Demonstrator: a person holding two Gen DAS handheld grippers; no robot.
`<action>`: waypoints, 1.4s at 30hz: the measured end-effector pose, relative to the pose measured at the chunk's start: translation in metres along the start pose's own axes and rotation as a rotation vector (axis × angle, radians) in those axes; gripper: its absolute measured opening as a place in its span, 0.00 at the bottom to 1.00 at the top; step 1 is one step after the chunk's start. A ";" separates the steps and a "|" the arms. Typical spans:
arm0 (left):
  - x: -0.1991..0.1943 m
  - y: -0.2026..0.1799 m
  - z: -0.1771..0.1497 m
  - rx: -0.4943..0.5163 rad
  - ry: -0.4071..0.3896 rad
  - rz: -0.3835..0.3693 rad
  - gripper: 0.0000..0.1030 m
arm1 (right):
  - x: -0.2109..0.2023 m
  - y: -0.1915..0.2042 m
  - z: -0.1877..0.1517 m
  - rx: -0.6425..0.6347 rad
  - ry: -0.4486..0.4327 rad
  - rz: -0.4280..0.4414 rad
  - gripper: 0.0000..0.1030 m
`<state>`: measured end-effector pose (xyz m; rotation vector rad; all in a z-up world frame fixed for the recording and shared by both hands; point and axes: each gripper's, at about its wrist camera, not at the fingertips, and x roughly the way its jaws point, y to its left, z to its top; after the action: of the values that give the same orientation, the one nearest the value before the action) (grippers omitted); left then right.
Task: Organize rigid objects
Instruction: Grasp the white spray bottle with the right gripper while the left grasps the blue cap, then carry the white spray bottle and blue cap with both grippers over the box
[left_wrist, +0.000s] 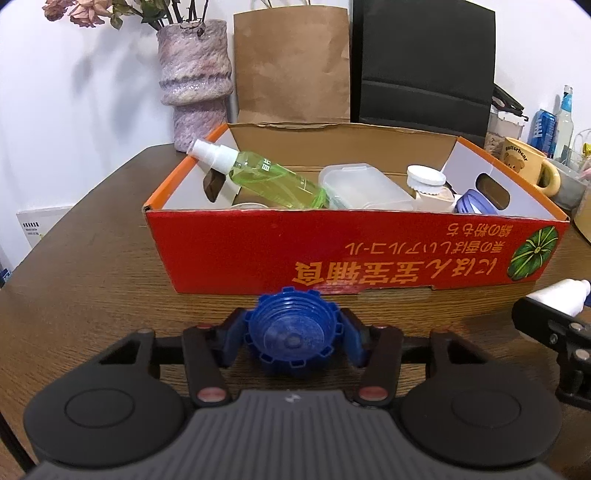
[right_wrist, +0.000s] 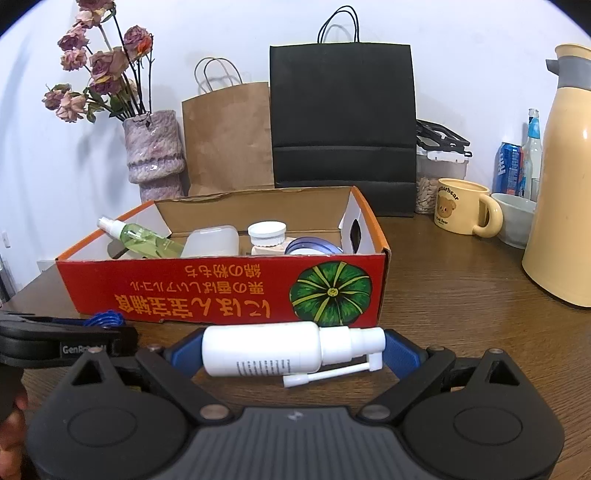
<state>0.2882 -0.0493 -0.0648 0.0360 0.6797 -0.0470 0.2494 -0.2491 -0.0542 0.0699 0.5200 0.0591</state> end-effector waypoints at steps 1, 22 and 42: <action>-0.002 0.000 0.000 -0.002 -0.008 0.003 0.54 | 0.000 0.000 0.000 0.000 -0.002 0.000 0.95; -0.037 0.002 0.001 -0.023 -0.144 0.002 0.53 | -0.018 0.007 0.002 -0.046 -0.117 -0.011 0.95; -0.054 0.004 0.030 -0.058 -0.207 -0.008 0.53 | -0.022 0.024 0.023 -0.093 -0.225 0.013 0.95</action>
<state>0.2654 -0.0446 -0.0073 -0.0271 0.4741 -0.0386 0.2409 -0.2278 -0.0219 -0.0110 0.2916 0.0872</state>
